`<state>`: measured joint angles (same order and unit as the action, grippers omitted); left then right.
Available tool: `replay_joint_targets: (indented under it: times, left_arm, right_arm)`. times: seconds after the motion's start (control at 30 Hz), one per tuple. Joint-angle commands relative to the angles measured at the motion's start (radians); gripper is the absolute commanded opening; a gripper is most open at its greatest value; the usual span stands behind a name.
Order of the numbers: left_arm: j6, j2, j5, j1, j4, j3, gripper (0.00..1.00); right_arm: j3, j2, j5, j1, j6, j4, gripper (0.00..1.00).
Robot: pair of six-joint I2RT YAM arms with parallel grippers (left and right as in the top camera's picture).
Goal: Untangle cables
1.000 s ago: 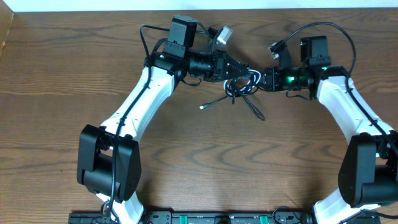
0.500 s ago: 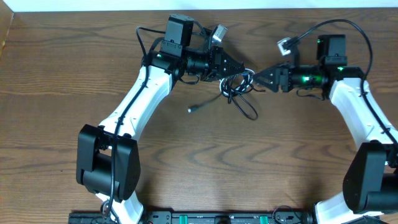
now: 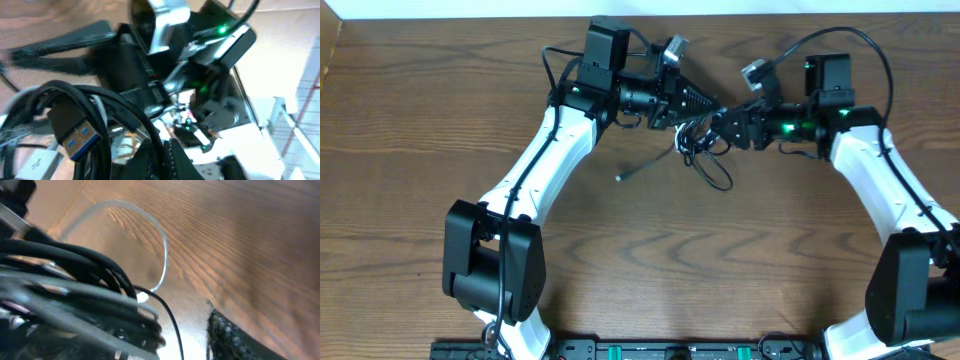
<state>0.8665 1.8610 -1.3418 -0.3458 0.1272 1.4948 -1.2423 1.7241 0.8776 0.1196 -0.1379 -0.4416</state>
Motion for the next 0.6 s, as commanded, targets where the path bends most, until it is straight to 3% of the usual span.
replay_joint_targets:
  times: [0.0,0.1,0.17,0.27,0.43,0.57]
  left_arm:
    - [0.145,-0.010,-0.110,0.002,-0.069,0.023,0.08]
    - [0.180,-0.010,-0.117,0.002,-0.100,0.023,0.08]
    - [0.179,-0.010,-0.117,0.002,-0.108,0.023,0.08]
    - [0.179,-0.010,-0.117,0.005,-0.123,0.023,0.08]
    - [0.254,-0.011,-0.116,0.035,-0.278,0.023,0.07]
    - [0.419,-0.018,-0.103,0.068,-0.576,0.023,0.07]
  right_arm:
    - [-0.014,-0.016,-0.060,0.047,0.034,0.039,0.45]
    - [-0.014,-0.016,-0.105,0.060,0.120,0.096,0.32]
    - [-0.014,-0.016,-0.145,0.058,0.208,0.135,0.17]
    - [-0.014,-0.016,-0.222,0.054,0.316,0.151,0.01]
    - [-0.012,-0.016,-0.384,0.048,0.497,0.105,0.01]
    - [-0.010,-0.010,-0.438,0.048,0.534,0.051,0.01]
